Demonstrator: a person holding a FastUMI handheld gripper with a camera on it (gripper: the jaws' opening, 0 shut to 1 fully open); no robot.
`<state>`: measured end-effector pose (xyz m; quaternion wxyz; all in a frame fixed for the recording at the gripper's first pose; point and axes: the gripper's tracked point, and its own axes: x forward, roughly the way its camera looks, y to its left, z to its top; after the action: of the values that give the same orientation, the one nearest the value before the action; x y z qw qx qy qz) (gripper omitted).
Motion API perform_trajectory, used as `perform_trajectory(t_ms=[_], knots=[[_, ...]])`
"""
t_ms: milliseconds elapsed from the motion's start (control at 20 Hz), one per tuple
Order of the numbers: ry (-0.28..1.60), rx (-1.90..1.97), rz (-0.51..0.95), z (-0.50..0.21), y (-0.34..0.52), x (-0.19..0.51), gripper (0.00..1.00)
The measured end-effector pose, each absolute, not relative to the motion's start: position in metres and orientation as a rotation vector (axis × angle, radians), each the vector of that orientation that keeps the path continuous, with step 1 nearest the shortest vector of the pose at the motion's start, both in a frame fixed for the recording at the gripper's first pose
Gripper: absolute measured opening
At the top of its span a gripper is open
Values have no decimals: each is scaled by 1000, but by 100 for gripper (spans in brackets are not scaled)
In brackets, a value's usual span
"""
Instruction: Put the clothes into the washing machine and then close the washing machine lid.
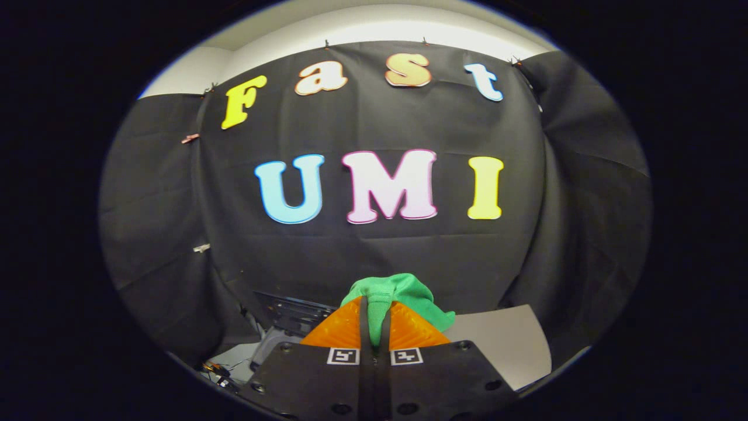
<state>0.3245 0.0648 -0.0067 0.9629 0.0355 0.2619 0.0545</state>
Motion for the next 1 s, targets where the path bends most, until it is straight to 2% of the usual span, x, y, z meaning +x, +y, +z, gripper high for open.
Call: perform_trajectory(t_ms=[450,1000], knots=[[637,80,313,-74,187,329,5],[860,65,446,-231,288,331,5]])
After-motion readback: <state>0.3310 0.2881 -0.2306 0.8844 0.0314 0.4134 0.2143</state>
